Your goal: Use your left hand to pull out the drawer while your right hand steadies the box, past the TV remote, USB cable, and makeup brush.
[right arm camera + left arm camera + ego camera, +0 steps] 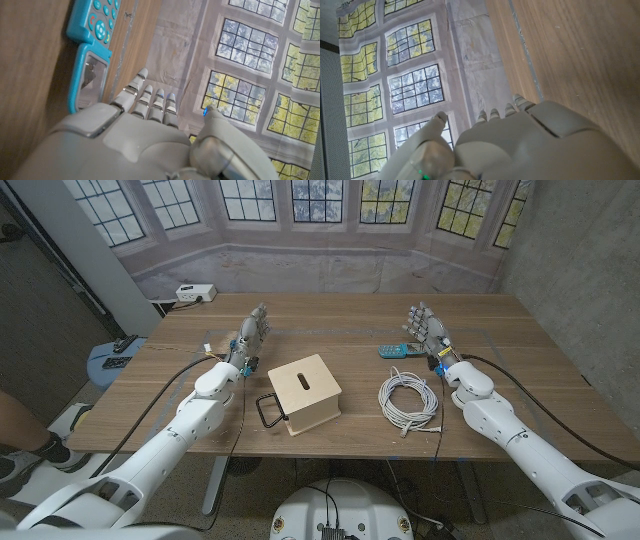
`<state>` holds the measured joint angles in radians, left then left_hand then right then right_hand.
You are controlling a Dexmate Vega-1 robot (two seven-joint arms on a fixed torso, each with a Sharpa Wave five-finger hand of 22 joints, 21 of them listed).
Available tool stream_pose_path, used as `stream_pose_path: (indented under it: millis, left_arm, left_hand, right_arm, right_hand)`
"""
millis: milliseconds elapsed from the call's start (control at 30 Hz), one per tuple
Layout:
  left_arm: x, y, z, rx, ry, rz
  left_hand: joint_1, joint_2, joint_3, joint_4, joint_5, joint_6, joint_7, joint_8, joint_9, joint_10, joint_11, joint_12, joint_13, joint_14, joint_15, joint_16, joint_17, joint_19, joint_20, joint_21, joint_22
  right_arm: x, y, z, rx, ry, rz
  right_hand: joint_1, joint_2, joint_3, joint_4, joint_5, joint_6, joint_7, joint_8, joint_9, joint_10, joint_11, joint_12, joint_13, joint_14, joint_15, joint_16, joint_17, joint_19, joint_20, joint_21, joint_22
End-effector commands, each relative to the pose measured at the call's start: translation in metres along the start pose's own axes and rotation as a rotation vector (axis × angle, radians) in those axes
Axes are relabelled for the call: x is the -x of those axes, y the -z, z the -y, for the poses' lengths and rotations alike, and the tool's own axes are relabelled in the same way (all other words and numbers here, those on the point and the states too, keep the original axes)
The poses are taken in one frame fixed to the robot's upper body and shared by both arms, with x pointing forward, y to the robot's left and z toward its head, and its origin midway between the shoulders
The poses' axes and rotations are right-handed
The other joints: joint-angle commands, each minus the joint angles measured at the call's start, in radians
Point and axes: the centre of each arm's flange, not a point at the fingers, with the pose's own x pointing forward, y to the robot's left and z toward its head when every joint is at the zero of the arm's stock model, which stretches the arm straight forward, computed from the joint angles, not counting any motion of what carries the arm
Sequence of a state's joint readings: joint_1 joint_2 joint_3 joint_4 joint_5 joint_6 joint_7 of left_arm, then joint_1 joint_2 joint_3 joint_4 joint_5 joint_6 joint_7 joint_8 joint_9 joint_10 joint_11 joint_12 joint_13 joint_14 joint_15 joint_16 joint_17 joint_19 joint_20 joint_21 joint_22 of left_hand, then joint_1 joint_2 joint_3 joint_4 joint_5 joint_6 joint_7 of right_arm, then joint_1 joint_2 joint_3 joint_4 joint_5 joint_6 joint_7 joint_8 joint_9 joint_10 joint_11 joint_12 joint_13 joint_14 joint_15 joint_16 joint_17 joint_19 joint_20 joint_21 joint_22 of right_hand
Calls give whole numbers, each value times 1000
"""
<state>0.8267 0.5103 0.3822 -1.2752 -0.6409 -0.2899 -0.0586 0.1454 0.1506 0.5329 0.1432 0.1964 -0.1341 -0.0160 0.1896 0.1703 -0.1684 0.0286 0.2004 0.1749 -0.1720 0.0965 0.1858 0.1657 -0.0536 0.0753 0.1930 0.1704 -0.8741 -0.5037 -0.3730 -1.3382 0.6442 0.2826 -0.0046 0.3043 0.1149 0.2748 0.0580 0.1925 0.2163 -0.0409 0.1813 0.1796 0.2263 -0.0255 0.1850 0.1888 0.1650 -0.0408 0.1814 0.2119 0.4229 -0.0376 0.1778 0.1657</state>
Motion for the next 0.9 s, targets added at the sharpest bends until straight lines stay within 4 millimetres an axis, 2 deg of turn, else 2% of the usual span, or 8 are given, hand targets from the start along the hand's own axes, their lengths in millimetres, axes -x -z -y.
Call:
stream_pose_path:
  millis: [33, 367, 900]
  left_arm:
    - [-2, 9, -2, -13, 38, -32]
    - [1, 4, -3, -46, 60, -52]
    - [29, -9, -7, -110, 74, -70]
  left_hand:
    - [6, 8, 7, -5, 6, 2, 7, 4, 3, -22, 2, 6, 5, -10, 7, 2, 5, -1, 9, 6, 1]
    - [10, 8, 11, -11, 5, 3, 9, 2, 3, -22, 10, 5, 5, -8, 10, 0, 4, -1, 11, 5, 1]
    - [20, 7, 19, -24, 2, 1, 15, -3, 3, -22, 18, 2, 5, -7, 19, -4, 4, 0, 22, 3, 1]
  right_arm:
    - [11, 11, -15, -11, 31, -20]
    - [11, 11, -21, 13, 42, -20]
    - [9, 6, -30, 39, 34, -12]
  right_hand:
    - [10, -1, 8, -3, 6, 6, 0, 6, 5, 3, 9, 5, 3, 6, -8, 7, 3, 8, -2, 5, 5]
    - [14, -3, 10, -10, 6, 10, 3, 8, 4, 2, 8, 5, 3, 2, -11, 7, -2, 4, -3, 5, 5]
    - [26, -7, 15, -25, 7, 0, 6, 6, 4, -6, 7, 3, 3, -7, -13, 5, -9, -4, -5, 6, 5]
